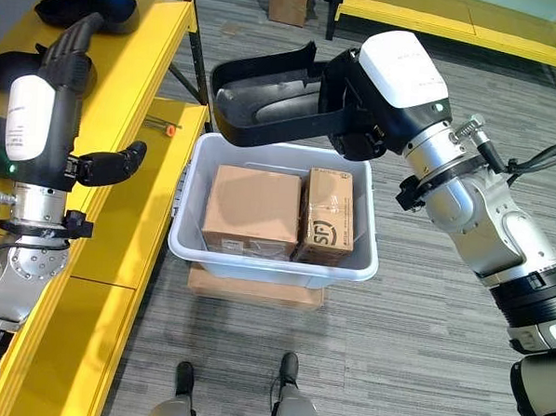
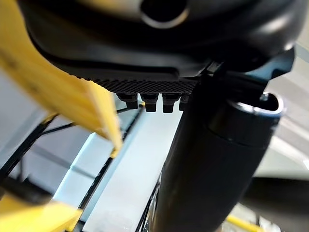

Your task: Move parts from the plastic box to the shelf.

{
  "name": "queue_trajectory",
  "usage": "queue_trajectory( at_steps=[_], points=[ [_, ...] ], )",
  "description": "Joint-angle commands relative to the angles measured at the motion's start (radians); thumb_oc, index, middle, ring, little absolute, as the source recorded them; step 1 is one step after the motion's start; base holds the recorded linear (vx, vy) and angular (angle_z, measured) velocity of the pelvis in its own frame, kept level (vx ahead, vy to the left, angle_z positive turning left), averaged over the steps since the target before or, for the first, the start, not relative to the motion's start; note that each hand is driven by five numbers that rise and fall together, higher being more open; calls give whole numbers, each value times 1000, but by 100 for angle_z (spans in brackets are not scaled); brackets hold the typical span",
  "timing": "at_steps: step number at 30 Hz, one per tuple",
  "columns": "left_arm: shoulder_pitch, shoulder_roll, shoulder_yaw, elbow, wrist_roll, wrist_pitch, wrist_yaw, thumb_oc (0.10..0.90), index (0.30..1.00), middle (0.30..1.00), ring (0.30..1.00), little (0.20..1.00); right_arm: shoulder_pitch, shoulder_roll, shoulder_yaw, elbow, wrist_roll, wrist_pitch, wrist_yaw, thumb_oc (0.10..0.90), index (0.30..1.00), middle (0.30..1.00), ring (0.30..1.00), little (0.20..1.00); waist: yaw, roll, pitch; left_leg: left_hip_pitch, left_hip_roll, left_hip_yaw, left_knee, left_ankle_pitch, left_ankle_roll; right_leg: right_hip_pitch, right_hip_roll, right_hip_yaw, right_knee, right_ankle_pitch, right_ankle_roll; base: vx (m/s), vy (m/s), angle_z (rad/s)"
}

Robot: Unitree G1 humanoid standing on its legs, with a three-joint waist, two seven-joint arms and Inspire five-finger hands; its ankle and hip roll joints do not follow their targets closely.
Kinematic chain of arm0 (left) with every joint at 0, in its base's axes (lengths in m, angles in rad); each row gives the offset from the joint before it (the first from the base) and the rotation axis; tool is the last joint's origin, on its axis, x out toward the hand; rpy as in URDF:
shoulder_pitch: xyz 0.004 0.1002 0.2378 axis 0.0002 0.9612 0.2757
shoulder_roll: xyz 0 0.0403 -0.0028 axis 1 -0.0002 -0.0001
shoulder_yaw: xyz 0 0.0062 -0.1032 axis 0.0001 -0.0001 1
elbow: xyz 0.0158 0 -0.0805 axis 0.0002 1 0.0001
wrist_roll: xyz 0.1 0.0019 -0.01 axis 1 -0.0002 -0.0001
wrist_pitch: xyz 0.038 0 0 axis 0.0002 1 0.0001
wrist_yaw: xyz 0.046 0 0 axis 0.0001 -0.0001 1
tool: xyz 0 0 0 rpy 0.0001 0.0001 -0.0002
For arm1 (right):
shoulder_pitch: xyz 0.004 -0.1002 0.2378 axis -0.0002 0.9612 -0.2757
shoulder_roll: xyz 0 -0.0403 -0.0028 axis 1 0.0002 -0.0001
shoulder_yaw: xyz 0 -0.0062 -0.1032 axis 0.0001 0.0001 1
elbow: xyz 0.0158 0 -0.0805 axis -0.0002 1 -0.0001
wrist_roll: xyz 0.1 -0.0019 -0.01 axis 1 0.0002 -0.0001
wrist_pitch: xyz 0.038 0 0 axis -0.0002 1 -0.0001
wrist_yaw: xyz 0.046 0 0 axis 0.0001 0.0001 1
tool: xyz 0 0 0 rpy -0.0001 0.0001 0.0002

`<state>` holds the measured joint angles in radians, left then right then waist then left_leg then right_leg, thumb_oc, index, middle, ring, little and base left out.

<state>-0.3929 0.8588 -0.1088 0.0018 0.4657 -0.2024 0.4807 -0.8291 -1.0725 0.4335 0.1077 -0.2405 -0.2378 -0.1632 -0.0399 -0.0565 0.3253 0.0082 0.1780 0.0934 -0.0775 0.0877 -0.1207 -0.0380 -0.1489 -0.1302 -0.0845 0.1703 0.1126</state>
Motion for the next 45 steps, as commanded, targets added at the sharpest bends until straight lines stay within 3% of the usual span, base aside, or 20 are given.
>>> queue_trajectory(
  at_steps=[1, 5, 12, 37, 45],
  points=[
    [-15, 48, -77, 52, 96, -17, 115, 900, 1000, 1000, 1000, 1000, -81, 50, 13, -12, 97, -40, -121, 400, 300, 300, 300, 300, -5, -4, -302, 72, 87, 30, -10, -49, -47, 60, -54, 39, 89, -172, 94, 0, 0, 0],
    [-38, 101, -101, 52, 156, -11, 113, 900, 1000, 1000, 1000, 1000, -87, 46, 19, -14, 132, -52, -102, 400, 300, 300, 300, 300, -13, -4, -308, 81, 90, 37, -10, -53, -48, 67, -50, 47, 82, -171, 94, 19, 2, -10],
    [-67, 125, -144, 57, 180, -21, 103, 900, 1000, 1000, 1000, 1000, -86, 51, 13, -16, 171, -68, -89, 400, 300, 300, 300, 300, -19, -2, -314, 88, 90, 43, -10, -55, -50, 77, -48, 49, 75, -171, 94, 5, 1, -1],
    [-196, 37, -231, 76, 211, 5, 121, 900, 1000, 1000, 1000, 1000, -90, 151, -8, -56, 213, -87, -88, 400, 300, 300, 300, 300, -50, -10, -322, 103, 94, 65, -10, -64, -48, 77, -46, 72, 64, -167, 91, 2, 2, -2],
    [-237, 52, -245, 73, 226, 15, 128, 900, 1000, 1000, 1000, 1000, -84, 153, -7, -73, 221, -94, -80, 400, 300, 300, 300, 300, -59, -10, -323, 110, 94, 78, -10, -67, -49, 69, -43, 89, 61, -163, 93, 9, 5, -5]
  ],
)
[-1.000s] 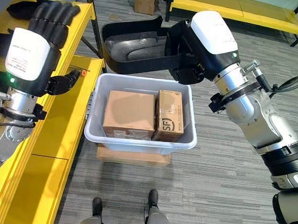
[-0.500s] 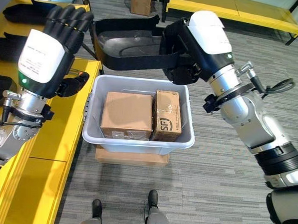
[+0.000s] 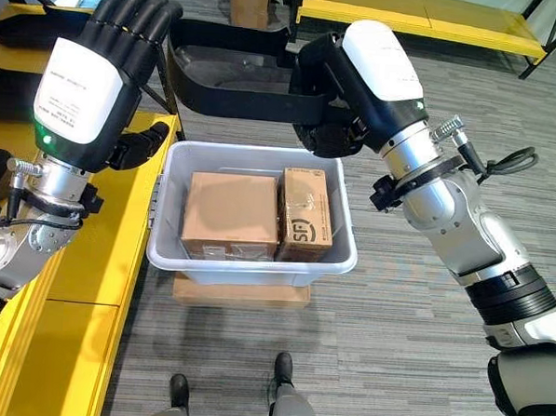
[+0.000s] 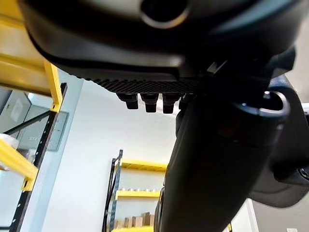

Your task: Move parts from the plastic box to the shelf.

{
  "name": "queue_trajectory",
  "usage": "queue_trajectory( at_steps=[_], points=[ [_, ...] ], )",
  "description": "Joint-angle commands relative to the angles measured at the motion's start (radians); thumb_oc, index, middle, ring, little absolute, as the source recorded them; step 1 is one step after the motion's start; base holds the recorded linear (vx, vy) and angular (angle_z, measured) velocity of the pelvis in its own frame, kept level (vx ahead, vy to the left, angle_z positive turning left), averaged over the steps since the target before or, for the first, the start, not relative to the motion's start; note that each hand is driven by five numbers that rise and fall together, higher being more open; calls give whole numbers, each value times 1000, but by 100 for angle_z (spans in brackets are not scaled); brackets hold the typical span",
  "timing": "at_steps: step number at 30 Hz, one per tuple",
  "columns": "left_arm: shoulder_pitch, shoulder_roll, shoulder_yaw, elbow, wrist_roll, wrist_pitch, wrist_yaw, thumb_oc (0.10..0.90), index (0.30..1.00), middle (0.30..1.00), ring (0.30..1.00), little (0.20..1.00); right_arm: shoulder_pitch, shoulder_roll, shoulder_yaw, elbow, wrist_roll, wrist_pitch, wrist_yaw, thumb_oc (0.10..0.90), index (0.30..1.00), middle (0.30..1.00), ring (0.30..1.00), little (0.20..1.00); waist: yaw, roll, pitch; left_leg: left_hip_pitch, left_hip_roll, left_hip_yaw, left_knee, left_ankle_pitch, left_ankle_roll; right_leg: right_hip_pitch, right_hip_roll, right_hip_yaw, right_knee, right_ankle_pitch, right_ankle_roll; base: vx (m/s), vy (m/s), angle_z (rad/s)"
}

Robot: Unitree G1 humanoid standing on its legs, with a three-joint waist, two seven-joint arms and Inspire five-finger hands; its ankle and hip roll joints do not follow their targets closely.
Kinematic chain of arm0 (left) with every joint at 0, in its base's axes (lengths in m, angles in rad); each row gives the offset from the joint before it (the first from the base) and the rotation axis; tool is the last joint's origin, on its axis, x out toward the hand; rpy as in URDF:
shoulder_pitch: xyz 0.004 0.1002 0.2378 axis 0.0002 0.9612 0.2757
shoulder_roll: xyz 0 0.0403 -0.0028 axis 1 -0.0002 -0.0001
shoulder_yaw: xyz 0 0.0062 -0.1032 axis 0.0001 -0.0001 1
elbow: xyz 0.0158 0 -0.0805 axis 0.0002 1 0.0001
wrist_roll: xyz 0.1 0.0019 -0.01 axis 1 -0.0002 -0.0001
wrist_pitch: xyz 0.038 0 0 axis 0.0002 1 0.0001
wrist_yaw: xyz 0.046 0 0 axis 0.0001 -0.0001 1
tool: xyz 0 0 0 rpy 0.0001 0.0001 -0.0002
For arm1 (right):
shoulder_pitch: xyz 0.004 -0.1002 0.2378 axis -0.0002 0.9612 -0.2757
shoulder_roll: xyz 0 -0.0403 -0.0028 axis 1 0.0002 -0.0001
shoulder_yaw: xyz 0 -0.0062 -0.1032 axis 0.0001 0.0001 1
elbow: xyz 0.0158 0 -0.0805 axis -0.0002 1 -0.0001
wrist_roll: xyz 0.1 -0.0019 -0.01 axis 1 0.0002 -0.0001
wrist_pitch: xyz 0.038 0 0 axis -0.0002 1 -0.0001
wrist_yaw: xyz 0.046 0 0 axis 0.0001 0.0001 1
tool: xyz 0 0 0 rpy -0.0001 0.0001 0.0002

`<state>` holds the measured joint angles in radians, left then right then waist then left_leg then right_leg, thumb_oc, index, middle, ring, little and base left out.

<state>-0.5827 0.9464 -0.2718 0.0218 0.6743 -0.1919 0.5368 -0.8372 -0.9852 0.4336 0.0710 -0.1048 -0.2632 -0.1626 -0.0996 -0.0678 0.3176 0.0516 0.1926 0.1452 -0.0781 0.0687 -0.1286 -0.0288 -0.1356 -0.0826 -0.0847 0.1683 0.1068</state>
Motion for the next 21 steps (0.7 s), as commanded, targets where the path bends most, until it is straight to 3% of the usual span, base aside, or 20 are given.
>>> queue_trajectory(
  at_steps=[1, 21],
  points=[
    [-51, -28, -81, 52, 24, 8, 74, 900, 1000, 1000, 1000, 1000, -73, 64, -8, -41, 85, -69, -78, 400, 300, 300, 300, 300, -3, 1, -316, 68, 80, 30, -9, -49, -41, 57, -55, 47, 61, -161, 98, 7, 9, -10],
    [-13, -83, 18, 16, 19, 39, 112, 900, 1000, 1000, 1000, 1000, -19, 79, -52, -70, 78, -67, -76, 400, 300, 300, 300, 300, -16, -2, -316, 76, 80, 46, -9, -55, -37, 52, -51, 64, 55, -159, 96, 1, 2, -3]
  ],
)
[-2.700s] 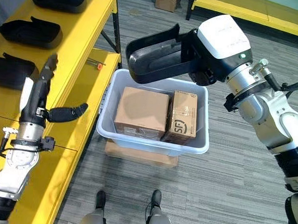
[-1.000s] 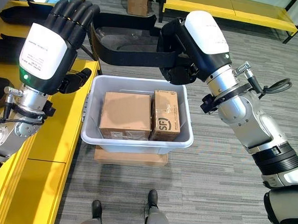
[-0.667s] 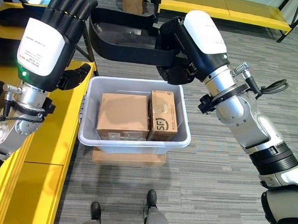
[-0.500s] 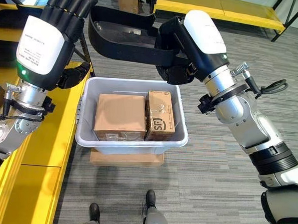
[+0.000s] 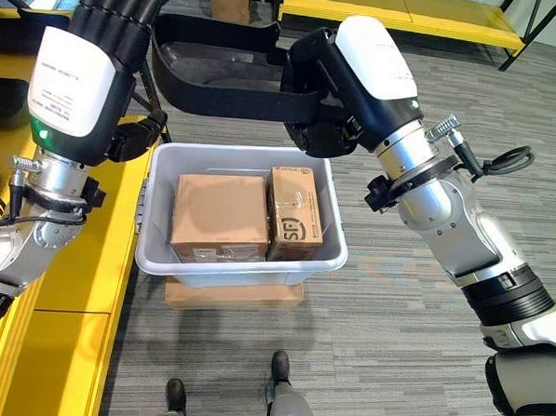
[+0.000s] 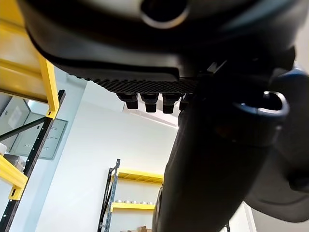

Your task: Move parts from the plastic box to the shelf.

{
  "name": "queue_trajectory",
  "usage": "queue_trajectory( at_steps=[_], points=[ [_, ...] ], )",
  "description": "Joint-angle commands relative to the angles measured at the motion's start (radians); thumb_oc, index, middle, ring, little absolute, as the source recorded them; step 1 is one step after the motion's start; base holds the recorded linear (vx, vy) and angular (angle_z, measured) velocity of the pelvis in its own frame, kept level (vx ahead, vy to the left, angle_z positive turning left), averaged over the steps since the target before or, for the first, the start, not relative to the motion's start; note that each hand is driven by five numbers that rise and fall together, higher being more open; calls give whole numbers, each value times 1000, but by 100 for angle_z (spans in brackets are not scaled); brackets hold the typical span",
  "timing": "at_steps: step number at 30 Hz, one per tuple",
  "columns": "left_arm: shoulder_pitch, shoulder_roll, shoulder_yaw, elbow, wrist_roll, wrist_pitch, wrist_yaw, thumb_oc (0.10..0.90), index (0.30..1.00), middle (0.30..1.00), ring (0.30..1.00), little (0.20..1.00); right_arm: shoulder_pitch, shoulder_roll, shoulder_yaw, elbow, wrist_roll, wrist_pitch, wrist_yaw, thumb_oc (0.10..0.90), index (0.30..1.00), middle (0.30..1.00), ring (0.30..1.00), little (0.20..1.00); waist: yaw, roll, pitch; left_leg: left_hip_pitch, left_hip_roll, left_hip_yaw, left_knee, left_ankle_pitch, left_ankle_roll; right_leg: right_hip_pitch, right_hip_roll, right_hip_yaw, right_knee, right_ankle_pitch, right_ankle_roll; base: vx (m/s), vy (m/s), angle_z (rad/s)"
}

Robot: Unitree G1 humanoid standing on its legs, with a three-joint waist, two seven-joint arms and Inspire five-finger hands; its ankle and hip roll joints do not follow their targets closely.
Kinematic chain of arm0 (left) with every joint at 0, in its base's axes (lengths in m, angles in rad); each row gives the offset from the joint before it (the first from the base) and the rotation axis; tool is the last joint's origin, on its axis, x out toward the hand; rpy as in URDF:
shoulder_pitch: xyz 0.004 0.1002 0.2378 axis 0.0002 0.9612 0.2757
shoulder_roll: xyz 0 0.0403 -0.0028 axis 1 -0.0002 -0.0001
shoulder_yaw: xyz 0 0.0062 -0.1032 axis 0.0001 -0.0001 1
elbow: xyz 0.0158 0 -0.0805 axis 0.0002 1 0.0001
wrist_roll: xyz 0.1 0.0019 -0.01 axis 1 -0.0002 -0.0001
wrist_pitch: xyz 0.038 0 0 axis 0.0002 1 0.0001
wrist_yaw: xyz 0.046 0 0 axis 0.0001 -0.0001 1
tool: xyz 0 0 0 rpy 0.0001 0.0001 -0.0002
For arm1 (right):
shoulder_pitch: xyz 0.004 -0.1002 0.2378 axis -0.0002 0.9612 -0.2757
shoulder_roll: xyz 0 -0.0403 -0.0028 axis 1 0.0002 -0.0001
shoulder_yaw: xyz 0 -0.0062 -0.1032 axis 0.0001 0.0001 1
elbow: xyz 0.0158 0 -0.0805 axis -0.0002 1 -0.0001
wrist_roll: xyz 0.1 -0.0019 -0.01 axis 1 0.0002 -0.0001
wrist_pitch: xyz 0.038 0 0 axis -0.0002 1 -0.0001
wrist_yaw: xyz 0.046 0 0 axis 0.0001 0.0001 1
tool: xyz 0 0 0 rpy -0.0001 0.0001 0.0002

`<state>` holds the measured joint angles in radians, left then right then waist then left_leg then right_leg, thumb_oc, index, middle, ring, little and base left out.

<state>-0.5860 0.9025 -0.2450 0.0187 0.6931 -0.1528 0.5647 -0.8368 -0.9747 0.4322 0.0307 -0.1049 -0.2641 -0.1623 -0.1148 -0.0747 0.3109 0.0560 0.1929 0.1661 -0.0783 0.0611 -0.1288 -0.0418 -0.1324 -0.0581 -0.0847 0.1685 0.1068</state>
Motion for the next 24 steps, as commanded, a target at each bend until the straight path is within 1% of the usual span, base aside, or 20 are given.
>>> queue_trajectory(
  at_steps=[1, 8, 14, 16, 17, 24],
  points=[
    [-8, -42, -3, 12, -1, 0, 86, 900, 1000, 1000, 1000, 1000, -15, 71, -54, -32, 79, -67, -75, 400, 300, 300, 300, 300, 0, 4, -309, 71, 80, 26, -9, -47, -38, 65, -53, 41, 54, -159, 96, 0, 0, 0],
    [-15, -51, 12, -34, -8, -2, 94, 900, 1000, 1000, 1000, 1000, 2, 72, -61, -45, 70, -66, -76, 400, 300, 300, 300, 300, -1, -2, -308, 72, 83, 31, -9, -48, -38, 64, -50, 45, 50, -157, 95, 5, 0, -5],
    [-60, -43, -57, -36, 5, -13, 65, 900, 1000, 1000, 1000, 1000, -12, 73, -46, -45, 70, -68, -73, 400, 300, 300, 300, 300, -13, 3, -304, 74, 81, 37, -9, -50, -35, 52, -49, 57, 54, -157, 96, 15, 12, -5],
    [-92, -26, -92, -41, 15, -21, 50, 900, 1000, 1000, 1000, 1000, -18, 74, -37, -43, 75, -66, -70, 400, 300, 300, 300, 300, -19, 7, -304, 76, 80, 40, -9, -51, -35, 51, -48, 61, 55, -157, 96, 21, 12, -5],
    [-93, -25, -93, -40, 15, -21, 50, 900, 1000, 1000, 1000, 1000, -18, 74, -37, -43, 75, -66, -70, 400, 300, 300, 300, 300, -18, 6, -304, 76, 80, 40, -9, -51, -35, 51, -48, 62, 55, -157, 96, 15, 13, -4],
    [-164, 47, -200, -72, 48, -62, 8, 900, 1000, 1000, 1000, 1000, -24, 71, -25, -42, 84, -76, -62, 400, 300, 300, 300, 300, -26, 14, -310, 82, 77, 47, -9, -55, -35, 51, -50, 67, 55, -155, 101, 5, 3, -1]
  ],
)
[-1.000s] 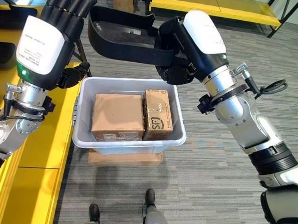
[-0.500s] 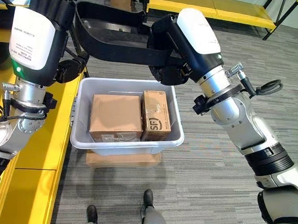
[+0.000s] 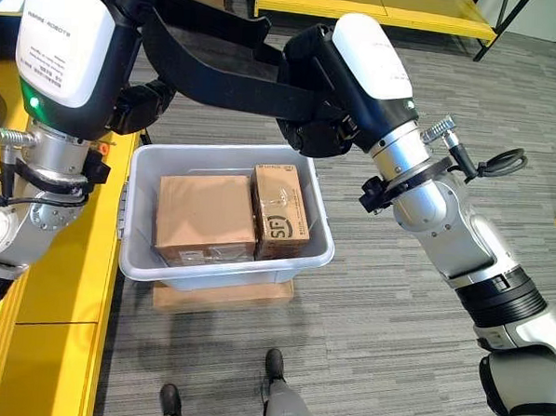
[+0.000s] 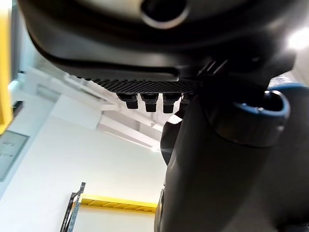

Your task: Move parts from the plastic box to the shelf.

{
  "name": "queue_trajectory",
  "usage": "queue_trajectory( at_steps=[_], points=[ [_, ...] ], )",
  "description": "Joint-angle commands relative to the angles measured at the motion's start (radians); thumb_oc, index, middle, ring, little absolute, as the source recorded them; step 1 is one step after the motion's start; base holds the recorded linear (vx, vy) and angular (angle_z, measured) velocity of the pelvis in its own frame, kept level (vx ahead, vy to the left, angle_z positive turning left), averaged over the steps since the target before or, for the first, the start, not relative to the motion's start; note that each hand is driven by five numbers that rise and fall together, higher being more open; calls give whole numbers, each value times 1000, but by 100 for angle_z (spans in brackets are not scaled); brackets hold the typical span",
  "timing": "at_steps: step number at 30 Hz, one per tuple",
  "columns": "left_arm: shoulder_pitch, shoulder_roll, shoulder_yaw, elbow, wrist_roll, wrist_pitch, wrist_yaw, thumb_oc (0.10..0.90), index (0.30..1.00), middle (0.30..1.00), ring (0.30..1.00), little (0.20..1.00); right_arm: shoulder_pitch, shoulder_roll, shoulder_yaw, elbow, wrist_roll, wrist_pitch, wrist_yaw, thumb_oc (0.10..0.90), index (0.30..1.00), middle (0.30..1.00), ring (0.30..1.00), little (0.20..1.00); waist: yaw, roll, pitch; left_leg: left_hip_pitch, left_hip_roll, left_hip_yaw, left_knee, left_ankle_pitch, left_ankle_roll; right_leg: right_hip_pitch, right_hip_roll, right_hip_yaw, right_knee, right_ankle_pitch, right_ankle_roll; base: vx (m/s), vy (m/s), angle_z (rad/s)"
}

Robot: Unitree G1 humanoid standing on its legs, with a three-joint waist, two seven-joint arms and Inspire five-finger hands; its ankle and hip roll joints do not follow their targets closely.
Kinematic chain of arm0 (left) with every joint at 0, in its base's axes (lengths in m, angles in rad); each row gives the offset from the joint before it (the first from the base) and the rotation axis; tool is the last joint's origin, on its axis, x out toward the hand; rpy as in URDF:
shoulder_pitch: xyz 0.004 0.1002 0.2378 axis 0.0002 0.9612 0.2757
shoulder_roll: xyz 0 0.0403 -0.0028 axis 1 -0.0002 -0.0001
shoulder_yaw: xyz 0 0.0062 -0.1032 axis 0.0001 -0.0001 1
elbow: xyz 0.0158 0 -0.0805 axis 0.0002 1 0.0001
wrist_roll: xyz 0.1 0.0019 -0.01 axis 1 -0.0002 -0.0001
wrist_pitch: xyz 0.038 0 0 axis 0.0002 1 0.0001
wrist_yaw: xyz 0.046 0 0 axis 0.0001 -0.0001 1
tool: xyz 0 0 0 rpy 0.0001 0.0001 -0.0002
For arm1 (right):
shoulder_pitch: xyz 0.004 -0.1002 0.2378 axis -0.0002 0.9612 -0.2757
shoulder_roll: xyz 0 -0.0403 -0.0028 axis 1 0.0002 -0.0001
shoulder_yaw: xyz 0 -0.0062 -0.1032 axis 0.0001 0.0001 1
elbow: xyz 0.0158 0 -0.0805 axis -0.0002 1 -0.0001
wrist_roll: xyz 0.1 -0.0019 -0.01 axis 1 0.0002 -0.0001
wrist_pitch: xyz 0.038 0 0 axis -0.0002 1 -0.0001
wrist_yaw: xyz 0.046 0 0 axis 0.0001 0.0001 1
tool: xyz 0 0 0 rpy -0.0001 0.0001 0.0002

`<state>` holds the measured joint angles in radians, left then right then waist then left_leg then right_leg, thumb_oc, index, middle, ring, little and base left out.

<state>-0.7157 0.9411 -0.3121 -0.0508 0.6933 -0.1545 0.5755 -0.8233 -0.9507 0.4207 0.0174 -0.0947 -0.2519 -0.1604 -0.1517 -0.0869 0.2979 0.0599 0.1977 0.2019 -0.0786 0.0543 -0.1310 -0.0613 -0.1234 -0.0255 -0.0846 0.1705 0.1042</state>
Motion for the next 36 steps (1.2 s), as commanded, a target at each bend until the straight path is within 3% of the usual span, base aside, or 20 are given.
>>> queue_trajectory(
  at_steps=[1, 10, 23, 36],
  points=[
    [-35, 9, -134, -2, 47, -60, -3, 900, 1000, 1000, 1000, 1000, -37, 47, -14, -28, 73, -88, -64, 400, 300, 300, 300, 300, 11, 26, -296, 79, 72, 12, -9, -48, -33, 70, -59, 34, 55, -157, 103, 0, 0, 0],
    [-107, 67, -237, -68, 76, -105, -38, 900, 1000, 1000, 1000, 1000, -26, 42, -5, -22, 68, -94, -69, 400, 300, 300, 300, 300, 2, 36, -300, 83, 72, 15, -9, -49, -35, 76, -58, 37, 50, -156, 105, 1, 4, -3],
    [-134, 66, -311, -40, 69, -126, -65, 900, 1000, 1000, 1000, 1000, -32, 48, 3, -21, 69, -99, -72, 400, 300, 300, 300, 300, 2, 35, -297, 82, 70, 16, -9, -48, -34, 75, -60, 35, 50, -155, 107, -1, 1, 0],
    [-47, 44, -217, -6, 40, -102, -60, 900, 1000, 1000, 1000, 1000, 6, 55, -29, -20, 62, -88, -68, 400, 300, 300, 300, 300, 9, 32, -293, 81, 70, 10, -9, -47, -32, 76, -60, 33, 53, -158, 103, 0, 0, 0]
  ],
)
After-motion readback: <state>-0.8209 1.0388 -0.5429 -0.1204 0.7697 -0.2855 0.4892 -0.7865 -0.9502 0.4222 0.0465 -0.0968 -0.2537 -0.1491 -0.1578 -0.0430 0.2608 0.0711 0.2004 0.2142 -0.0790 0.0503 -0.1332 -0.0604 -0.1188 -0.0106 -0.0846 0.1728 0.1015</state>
